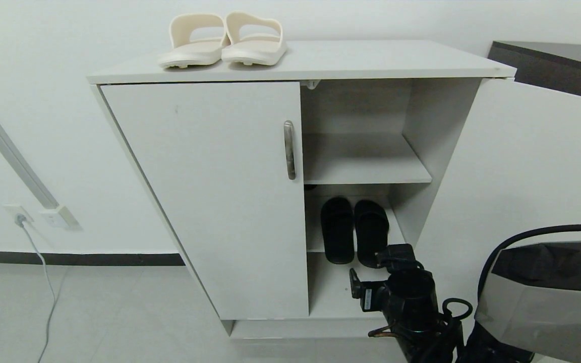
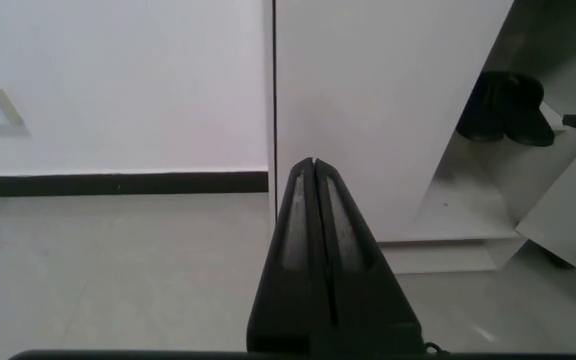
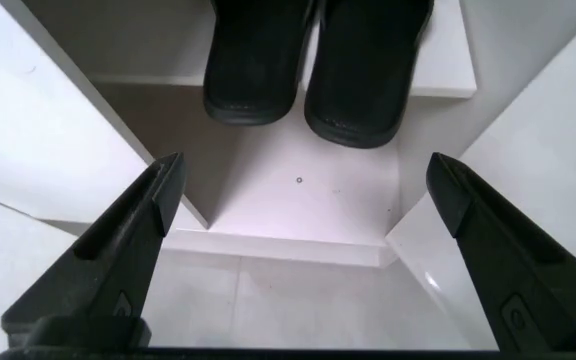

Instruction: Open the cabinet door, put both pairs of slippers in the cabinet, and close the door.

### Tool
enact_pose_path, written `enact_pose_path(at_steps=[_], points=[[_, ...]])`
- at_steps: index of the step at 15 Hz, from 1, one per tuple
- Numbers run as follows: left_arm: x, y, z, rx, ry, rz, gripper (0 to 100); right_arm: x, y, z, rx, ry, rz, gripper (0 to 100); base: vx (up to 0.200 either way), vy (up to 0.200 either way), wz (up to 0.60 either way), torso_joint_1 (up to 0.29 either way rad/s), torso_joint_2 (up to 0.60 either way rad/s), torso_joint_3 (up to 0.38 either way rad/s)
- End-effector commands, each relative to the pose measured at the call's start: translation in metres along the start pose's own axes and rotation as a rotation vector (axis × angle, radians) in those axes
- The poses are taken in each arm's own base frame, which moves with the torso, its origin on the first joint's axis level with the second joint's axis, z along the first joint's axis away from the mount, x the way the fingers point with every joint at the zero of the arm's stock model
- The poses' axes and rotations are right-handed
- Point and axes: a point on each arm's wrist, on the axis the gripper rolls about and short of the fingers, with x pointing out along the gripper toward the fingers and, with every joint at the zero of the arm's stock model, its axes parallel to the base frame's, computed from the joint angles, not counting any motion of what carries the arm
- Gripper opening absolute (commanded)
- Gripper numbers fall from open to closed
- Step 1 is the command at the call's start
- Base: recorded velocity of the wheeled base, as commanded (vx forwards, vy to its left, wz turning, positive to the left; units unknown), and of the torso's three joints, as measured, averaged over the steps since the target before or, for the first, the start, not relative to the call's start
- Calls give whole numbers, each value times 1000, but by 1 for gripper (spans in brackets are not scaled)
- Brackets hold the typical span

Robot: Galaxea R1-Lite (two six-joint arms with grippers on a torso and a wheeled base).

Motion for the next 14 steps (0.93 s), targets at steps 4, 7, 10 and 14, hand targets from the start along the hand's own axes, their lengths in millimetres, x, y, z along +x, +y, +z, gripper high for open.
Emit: enact_pose_path(at_steps=[4,7,10,14], points=[[0,0,0,2,1,1,0,-2,-1,3,6,-15,3,100,0,0,0,0,0,0],[0,0,0,2,1,-1,0,-3,-1,3,6,-15,3,100,0,0,0,2,1,32],[0,0,0,2,1,-1,0,-4,-1,2,2,-11,7,100,0,0,0,5,1,158],[0,0,0,4,1,-2,0,-6,0,1,-2,-11,11,100,0,0,0,-1,4,192]])
